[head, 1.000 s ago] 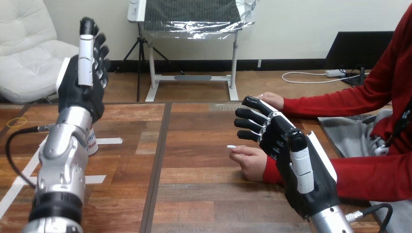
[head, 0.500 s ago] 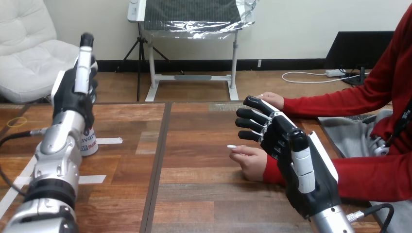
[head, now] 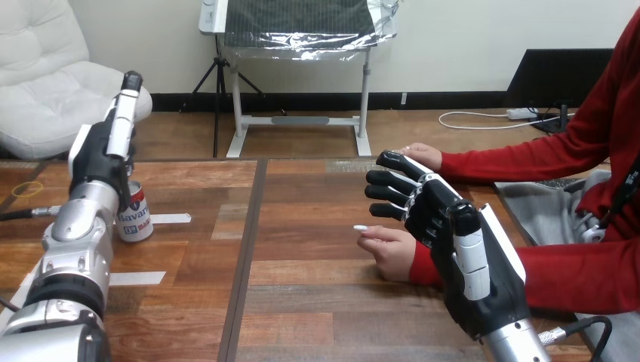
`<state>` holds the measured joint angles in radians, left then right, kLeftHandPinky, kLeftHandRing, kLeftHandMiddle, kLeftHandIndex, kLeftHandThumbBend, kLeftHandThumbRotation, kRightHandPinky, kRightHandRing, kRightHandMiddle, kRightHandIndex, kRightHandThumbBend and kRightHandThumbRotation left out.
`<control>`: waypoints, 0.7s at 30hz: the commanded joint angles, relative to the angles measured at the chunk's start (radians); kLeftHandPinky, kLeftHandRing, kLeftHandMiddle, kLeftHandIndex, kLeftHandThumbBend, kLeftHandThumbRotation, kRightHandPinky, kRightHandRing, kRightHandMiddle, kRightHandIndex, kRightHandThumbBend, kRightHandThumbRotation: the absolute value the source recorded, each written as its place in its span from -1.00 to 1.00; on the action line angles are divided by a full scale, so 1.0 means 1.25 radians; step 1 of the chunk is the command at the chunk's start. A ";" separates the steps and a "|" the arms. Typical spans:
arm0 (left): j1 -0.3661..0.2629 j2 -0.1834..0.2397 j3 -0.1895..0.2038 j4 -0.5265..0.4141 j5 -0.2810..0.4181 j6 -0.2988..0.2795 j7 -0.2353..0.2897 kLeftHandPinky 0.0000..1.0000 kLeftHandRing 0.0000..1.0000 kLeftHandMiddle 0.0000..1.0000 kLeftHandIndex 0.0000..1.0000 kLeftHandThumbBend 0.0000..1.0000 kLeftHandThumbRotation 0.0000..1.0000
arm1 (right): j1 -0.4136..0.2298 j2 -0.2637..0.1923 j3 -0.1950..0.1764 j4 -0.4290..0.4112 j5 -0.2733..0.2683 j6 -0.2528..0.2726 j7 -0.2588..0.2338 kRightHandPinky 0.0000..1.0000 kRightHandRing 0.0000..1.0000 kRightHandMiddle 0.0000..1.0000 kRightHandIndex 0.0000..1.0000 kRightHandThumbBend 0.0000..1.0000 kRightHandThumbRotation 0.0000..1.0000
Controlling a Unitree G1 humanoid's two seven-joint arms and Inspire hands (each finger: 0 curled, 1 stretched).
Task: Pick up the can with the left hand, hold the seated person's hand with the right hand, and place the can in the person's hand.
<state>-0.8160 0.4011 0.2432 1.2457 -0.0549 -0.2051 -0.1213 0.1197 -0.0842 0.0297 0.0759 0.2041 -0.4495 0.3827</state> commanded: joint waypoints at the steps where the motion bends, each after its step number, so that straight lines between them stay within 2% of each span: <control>1: -0.083 0.026 -0.010 0.005 0.015 -0.024 0.009 1.00 1.00 1.00 1.00 0.05 0.90 | -0.043 0.000 -0.009 -0.032 0.019 -0.009 0.003 0.52 0.60 0.62 0.70 0.78 1.00; 11: -0.080 0.038 -0.024 0.010 0.051 -0.030 0.047 1.00 1.00 1.00 1.00 -0.01 0.84 | -0.044 -0.002 -0.009 -0.030 0.019 -0.012 0.007 0.52 0.60 0.63 0.71 0.77 1.00; 21: -0.075 0.048 -0.037 0.012 0.074 -0.027 0.083 1.00 1.00 1.00 1.00 0.13 0.78 | -0.046 -0.003 -0.007 -0.030 0.014 -0.009 0.007 0.50 0.60 0.61 0.70 0.79 1.00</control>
<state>-0.8326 0.4301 0.2113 1.2561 0.0168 -0.2093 -0.0380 0.1198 -0.0846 0.0295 0.0757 0.2118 -0.4495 0.3904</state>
